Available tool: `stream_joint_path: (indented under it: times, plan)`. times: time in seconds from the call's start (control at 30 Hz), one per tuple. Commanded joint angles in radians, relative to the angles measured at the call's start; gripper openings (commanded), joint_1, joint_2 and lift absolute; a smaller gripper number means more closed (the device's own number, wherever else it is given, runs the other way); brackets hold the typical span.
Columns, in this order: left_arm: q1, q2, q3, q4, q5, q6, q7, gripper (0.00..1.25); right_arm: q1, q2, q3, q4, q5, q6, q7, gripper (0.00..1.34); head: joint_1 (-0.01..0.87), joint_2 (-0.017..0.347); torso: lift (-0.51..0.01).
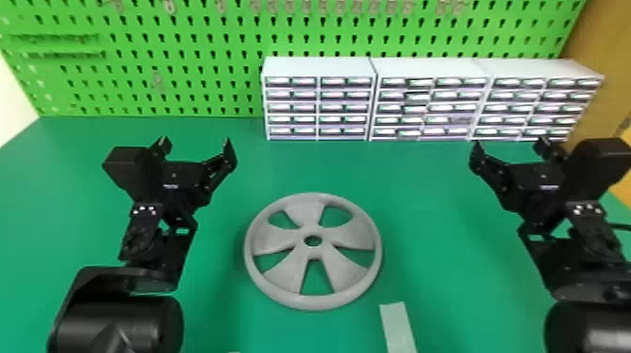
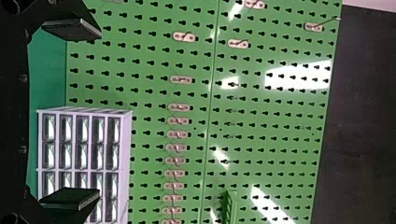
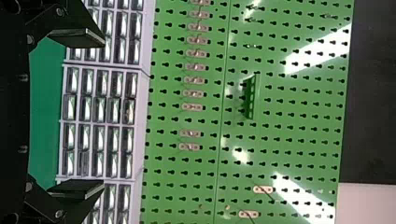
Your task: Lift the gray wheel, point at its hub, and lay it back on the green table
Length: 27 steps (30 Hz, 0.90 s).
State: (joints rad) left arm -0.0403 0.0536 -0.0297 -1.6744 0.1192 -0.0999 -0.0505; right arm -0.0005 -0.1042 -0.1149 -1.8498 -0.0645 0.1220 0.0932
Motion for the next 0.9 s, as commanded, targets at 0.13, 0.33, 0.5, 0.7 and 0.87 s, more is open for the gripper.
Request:
stream_joint_path:
  times: [0.13, 0.33, 0.5, 0.7, 0.87]
  plan:
    - [-0.004, -0.001, -0.007, -0.002, -0.004, 0.006, 0.0, 1.15, -0.007, -0.006, 0.015, 0.0, -0.002, 0.013, 0.0, 1.11, 0.692, 0.048, -0.093]
    - [-0.004, -0.001, -0.003, -0.005, -0.01, 0.014, 0.0, 1.15, -0.01, -0.014, 0.024, 0.0, -0.009, 0.024, 0.0, 1.11, 0.692, 0.048, -0.093]
    - [-0.003, -0.006, 0.005, -0.011, -0.016, 0.014, 0.0, 1.15, -0.01, -0.014, 0.024, 0.0, -0.011, 0.028, 0.0, 1.11, 0.692, 0.048, -0.093]
    - [-0.001, -0.008, 0.02, -0.018, -0.021, 0.014, 0.0, 1.15, -0.015, -0.015, 0.027, 0.0, -0.014, 0.039, 0.0, 1.11, 0.692, 0.048, -0.093]
    - [0.004, -0.009, 0.022, -0.019, -0.026, 0.014, 0.003, 1.15, -0.012, -0.015, 0.029, -0.003, -0.015, 0.041, 0.0, 1.11, 0.692, 0.048, -0.093]
